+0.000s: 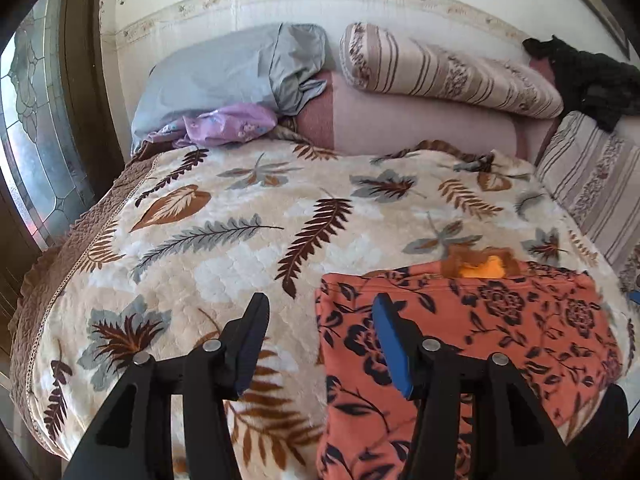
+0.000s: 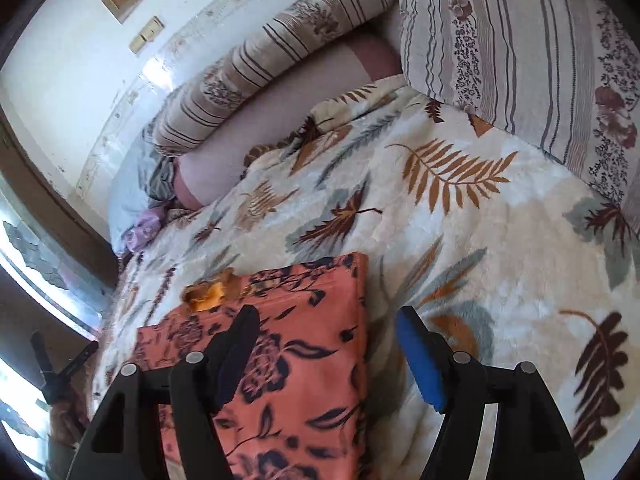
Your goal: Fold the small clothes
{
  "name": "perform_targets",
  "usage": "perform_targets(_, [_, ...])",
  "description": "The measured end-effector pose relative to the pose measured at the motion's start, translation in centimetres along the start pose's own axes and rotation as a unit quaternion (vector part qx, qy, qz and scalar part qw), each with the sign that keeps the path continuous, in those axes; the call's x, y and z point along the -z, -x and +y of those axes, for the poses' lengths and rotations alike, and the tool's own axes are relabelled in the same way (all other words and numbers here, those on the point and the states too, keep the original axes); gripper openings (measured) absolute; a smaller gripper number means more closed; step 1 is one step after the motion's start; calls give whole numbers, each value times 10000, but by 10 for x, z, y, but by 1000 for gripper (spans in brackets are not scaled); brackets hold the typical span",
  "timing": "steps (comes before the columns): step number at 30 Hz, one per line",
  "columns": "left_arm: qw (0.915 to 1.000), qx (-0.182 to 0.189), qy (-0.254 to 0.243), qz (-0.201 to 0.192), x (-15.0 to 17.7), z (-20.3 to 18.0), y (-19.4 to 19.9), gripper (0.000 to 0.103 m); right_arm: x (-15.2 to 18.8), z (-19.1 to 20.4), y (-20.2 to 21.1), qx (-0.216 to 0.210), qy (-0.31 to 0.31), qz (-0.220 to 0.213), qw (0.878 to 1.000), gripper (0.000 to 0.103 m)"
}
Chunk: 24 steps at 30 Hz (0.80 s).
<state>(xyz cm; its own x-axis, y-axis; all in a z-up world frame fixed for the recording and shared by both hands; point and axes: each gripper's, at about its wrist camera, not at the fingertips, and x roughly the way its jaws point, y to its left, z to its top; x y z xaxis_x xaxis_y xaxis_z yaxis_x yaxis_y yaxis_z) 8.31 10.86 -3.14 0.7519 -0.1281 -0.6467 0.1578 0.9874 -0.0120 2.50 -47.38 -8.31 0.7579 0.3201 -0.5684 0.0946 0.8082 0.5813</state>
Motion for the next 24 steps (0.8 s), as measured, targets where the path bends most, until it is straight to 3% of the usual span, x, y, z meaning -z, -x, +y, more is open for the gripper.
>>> perform_targets(3, [9997, 242, 39, 27, 25, -20, 18, 74, 20, 33, 1, -911, 31, 273, 9955, 78])
perform_targets(5, [9988, 243, 3, 427, 48, -30, 0, 74, 38, 39, -13, -1404, -136, 543, 9885, 80])
perform_targets(7, [9924, -148, 32, 1222, 76, -31, -38, 74, 57, 20, -47, -1249, -520, 949, 9863, 83])
perform_targets(8, [9841, -372, 95, 1732, 91, -26, -59, 75, 66, 1, -67, -956, -877, 1198, 9843, 82])
perform_targets(9, [9809, -342, 348, 1885, 100, -21, -63, 75, 74, -16, -80, -746, -1344, 1305, 9795, 78])
perform_targets(11, [9849, -320, 799, 1505, 97, -12, -39, 75, 73, -19, -69, -946, -1616, 989, 9773, 78])
perform_targets(15, [9927, -408, 588, 976, 89, -18, -9, 75, 64, 8, -36, -1156, -1107, 535, 9857, 80])
perform_targets(16, [9921, -485, 544, 1018, 91, -19, -13, 75, 65, 11, -33, -1219, -1040, 473, 9859, 84])
perform_targets(18, [9827, -638, 560, 1645, 104, -15, -38, 75, 72, 9, -39, -1191, -982, 506, 9867, 87])
perform_targets(19, [9776, -634, 687, 1885, 110, -11, -49, 77, 76, 2, -50, -971, -992, 637, 9883, 87])
perform_targets(20, [9784, -609, 867, 1777, 110, -6, -47, 77, 83, -9, -63, -635, -1118, 846, 9881, 87])
perform_targets(21, [9780, -639, 950, 1741, 108, -6, -43, 77, 89, -20, -69, -681, -1373, 918, 9839, 87])
perform_targets(24, [9848, -746, 775, 1361, 95, -14, -19, 77, 87, -14, -47, -868, -1345, 515, 9858, 87])
